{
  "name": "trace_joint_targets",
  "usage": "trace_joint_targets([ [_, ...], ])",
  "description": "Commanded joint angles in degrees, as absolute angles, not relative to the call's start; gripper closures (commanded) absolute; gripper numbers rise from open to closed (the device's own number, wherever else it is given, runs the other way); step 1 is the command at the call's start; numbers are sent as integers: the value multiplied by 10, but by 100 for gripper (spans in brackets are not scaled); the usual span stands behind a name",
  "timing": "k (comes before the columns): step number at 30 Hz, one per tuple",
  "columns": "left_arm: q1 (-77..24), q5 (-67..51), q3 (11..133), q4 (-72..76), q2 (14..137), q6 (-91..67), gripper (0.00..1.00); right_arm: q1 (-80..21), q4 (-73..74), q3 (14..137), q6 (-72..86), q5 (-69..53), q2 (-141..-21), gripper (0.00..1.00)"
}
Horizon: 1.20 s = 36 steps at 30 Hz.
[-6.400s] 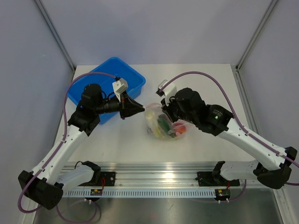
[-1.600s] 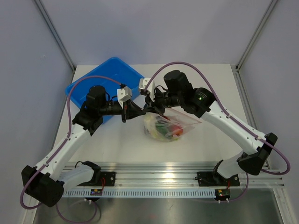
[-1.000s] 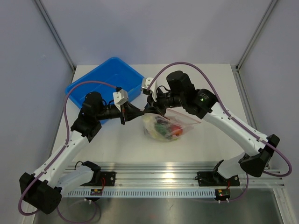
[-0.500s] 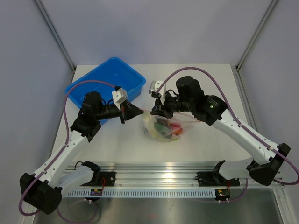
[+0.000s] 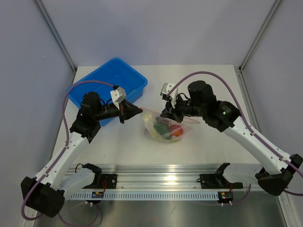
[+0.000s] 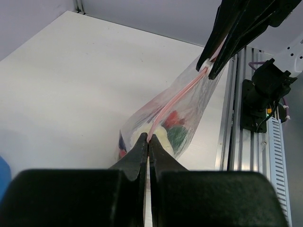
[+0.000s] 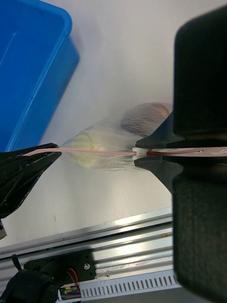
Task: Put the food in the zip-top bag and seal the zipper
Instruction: Zip the zipper food storage bag at the center of the board.
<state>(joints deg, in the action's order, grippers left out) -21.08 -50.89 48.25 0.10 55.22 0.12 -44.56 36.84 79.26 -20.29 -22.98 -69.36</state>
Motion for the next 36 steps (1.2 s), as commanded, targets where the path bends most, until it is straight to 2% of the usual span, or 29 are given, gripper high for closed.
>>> trace_joint_targets([
  [1,-195,-485,492,31,543,11,100,-436,393,788,-196,-214,-666,100],
  [36,-126,-505,500,12,569,31,100,-390,510,737,-202,-134,-529,100],
])
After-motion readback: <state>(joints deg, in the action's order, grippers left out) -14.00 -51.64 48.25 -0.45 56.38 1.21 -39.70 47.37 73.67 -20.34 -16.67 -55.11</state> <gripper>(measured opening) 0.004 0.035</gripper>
